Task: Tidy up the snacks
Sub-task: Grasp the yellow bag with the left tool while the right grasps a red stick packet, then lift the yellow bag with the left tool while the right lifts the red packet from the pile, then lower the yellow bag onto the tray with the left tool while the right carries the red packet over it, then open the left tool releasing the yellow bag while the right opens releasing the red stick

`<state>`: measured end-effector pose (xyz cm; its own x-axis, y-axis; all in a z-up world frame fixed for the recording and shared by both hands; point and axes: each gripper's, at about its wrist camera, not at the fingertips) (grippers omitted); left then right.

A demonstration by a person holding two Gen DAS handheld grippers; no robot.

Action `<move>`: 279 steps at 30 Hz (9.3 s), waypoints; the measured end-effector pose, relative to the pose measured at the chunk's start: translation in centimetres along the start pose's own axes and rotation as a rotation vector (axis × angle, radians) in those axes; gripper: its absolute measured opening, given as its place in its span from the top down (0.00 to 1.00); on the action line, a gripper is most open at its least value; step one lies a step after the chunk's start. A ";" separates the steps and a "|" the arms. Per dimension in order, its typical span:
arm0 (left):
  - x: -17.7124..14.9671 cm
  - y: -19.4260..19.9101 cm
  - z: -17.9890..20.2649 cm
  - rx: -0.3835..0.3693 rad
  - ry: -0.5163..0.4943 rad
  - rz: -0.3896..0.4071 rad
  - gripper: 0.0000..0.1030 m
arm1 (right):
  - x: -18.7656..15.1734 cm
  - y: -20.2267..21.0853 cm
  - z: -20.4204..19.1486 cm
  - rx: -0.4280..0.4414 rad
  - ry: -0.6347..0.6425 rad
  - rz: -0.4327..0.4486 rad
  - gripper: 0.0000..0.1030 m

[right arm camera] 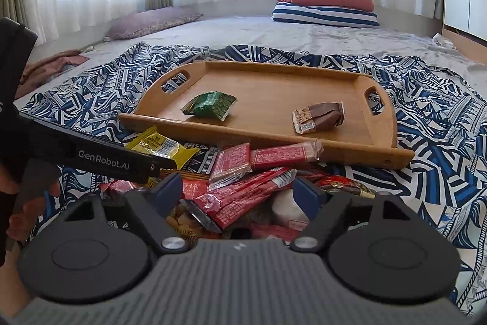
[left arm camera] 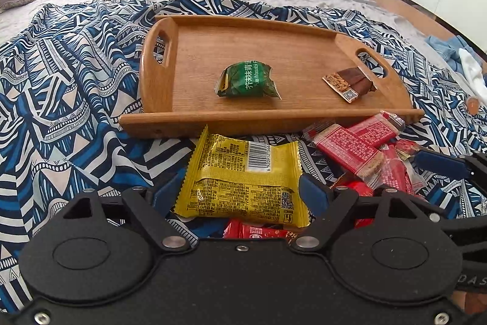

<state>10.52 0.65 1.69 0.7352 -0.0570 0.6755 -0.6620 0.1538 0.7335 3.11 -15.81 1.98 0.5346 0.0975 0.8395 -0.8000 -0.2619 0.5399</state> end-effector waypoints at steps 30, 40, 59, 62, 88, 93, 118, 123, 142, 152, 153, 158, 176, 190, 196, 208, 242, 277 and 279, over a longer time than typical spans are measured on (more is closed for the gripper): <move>-0.3 -0.2 2.4 0.021 -0.114 0.018 0.53 | -0.2 -1.3 1.2 -0.185 -0.011 -0.028 0.62; 0.4 1.6 1.9 0.015 -0.084 0.052 0.53 | 0.3 0.5 1.8 -0.160 -0.052 -0.003 0.67; 0.6 2.4 0.8 0.021 -0.053 0.045 0.53 | 0.0 -0.2 0.4 -0.213 0.088 -0.103 0.60; 0.8 2.4 0.8 0.021 -0.066 0.042 0.53 | 0.2 -0.8 0.3 -0.193 0.085 -0.121 0.48; 2.1 3.4 -0.4 0.017 -0.012 0.052 0.53 | 2.9 1.6 1.3 -0.162 -0.036 -0.092 0.69; 2.5 3.5 -0.3 0.013 -0.002 0.063 0.53 | 3.3 2.2 2.0 -0.166 -0.067 -0.073 0.73; 2.2 2.7 -0.7 0.025 0.011 0.048 0.53 | 4.6 -3.5 6.7 0.038 -0.503 -0.316 0.47; 2.1 2.4 -0.8 0.025 0.012 0.044 0.53 | 4.9 -4.5 7.3 0.054 -0.592 -0.355 0.45; 2.1 2.8 -1.2 0.025 0.028 0.053 0.53 | 5.1 -4.5 6.4 -0.020 -0.515 -0.397 0.68; 2.0 2.8 -1.3 0.026 0.033 0.051 0.53 | 5.2 -3.1 5.7 -0.099 -0.315 -0.412 0.71; 2.0 2.8 -1.3 0.026 0.034 0.050 0.53 | 5.2 -3.0 5.4 -0.108 -0.281 -0.408 0.62; 1.9 2.6 -1.3 0.024 0.041 0.044 0.53 | 4.9 -3.6 5.2 -0.116 -0.243 -0.398 0.54; 2.9 3.4 -1.5 0.031 0.056 0.075 0.53 | 5.2 -3.2 7.1 -0.058 -0.386 -0.390 0.77; 5.5 3.2 -1.4 0.037 0.060 0.105 0.53 | 8.8 -1.4 9.3 -0.077 -0.399 -0.261 0.77; 7.5 2.3 -2.0 0.041 0.097 0.116 0.53 | 10.4 -2.6 11.0 -0.112 -0.377 -0.196 0.77; 8.0 -1.8 -1.1 0.132 0.090 0.113 0.53 | 11.9 -6.9 12.2 -0.176 -0.165 -0.102 0.76; 8.5 -6.4 1.2 0.151 0.121 0.067 0.53 | 9.2 -14.0 12.7 -0.183 -0.105 -0.162 0.76; 8.6 -4.9 0.2 0.160 0.122 0.084 0.15 | 11.2 -12.4 11.5 -0.121 -0.104 -0.073 0.29; 8.5 -4.3 0.2 0.151 0.114 0.088 0.13 | 11.3 -11.7 11.3 -0.117 -0.103 -0.064 0.26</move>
<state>19.56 -0.67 4.28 0.6796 0.0640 0.7308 -0.7325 0.0031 0.6808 21.54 -22.46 4.43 0.6057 0.0104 0.7956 -0.7864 -0.1441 0.6006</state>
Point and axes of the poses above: each gripper's, at about its wrist camera, not at the fingertips, and y roughly against the way its jaws point, z to its right, x to its top, and after that the axes turned 3 degrees about x, right-handed
